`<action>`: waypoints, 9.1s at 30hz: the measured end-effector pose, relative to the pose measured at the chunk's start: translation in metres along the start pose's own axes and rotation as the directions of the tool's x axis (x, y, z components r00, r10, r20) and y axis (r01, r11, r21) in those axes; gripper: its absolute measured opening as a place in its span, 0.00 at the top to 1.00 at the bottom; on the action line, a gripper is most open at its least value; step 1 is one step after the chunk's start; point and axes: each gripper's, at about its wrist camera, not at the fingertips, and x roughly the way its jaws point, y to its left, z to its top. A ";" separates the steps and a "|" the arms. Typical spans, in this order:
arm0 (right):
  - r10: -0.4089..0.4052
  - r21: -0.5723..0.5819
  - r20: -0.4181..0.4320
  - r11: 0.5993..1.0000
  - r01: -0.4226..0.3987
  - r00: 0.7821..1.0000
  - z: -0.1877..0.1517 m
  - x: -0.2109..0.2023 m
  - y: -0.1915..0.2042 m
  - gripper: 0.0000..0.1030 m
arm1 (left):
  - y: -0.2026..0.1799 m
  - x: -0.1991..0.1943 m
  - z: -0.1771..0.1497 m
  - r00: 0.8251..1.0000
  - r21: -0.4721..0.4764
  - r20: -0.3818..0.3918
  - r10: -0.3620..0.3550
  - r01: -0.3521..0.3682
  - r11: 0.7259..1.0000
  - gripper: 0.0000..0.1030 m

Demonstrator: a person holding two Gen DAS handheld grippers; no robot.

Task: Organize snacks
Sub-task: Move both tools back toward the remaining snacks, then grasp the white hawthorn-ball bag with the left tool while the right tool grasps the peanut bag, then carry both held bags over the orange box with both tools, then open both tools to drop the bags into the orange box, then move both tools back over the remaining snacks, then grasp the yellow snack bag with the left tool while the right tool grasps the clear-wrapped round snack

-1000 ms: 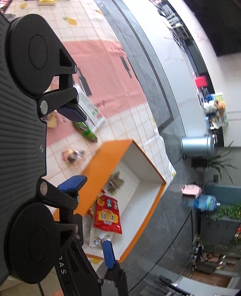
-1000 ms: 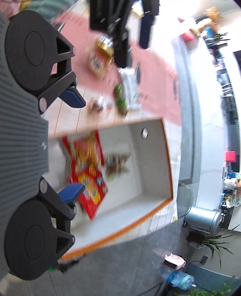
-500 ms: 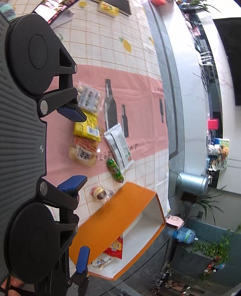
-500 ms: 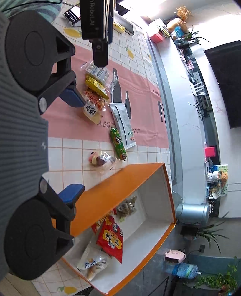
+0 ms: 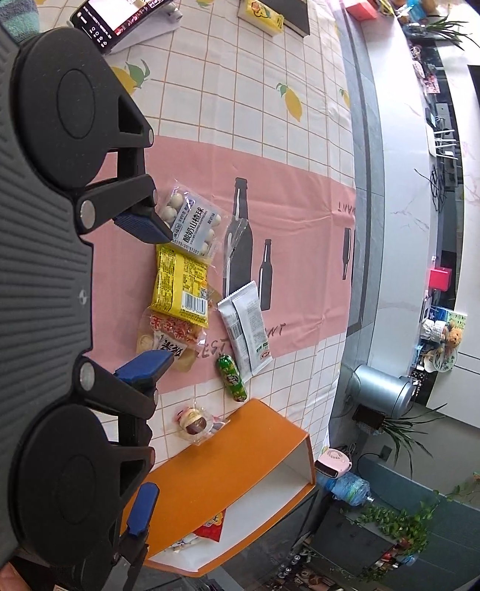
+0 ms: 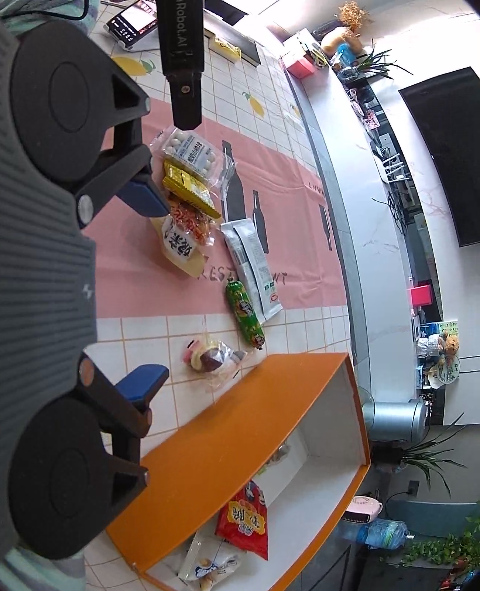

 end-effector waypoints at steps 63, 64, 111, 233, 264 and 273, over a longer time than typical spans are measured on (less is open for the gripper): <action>0.006 0.006 -0.177 1.000 -0.005 0.984 0.017 0.100 -0.011 0.54 | 0.030 0.129 0.009 0.969 0.143 -0.172 0.176 -0.152 0.978 0.10; 0.005 -0.014 -0.179 1.000 -0.007 0.984 0.017 0.098 -0.011 0.51 | 0.030 0.129 0.010 0.969 0.142 -0.171 0.177 -0.154 0.978 0.11; -0.002 -0.248 -0.314 0.965 -0.081 0.949 0.011 0.098 0.007 0.31 | 0.029 0.100 0.006 0.982 0.060 -0.145 0.119 -0.112 0.992 0.37; -0.034 -0.088 0.035 0.995 0.037 0.999 0.049 -0.058 -0.081 0.16 | -0.103 -0.013 0.034 1.000 0.252 0.023 0.001 -0.007 0.968 0.25; -0.067 -0.289 0.102 0.953 0.094 0.993 0.000 0.043 -0.035 0.53 | -0.052 0.076 -0.003 0.997 0.301 -0.071 0.006 0.016 0.953 0.17; -0.077 -0.328 0.098 0.939 0.106 0.992 0.017 0.080 -0.040 0.52 | -0.050 0.112 -0.005 0.997 0.332 -0.071 0.012 0.012 0.943 0.16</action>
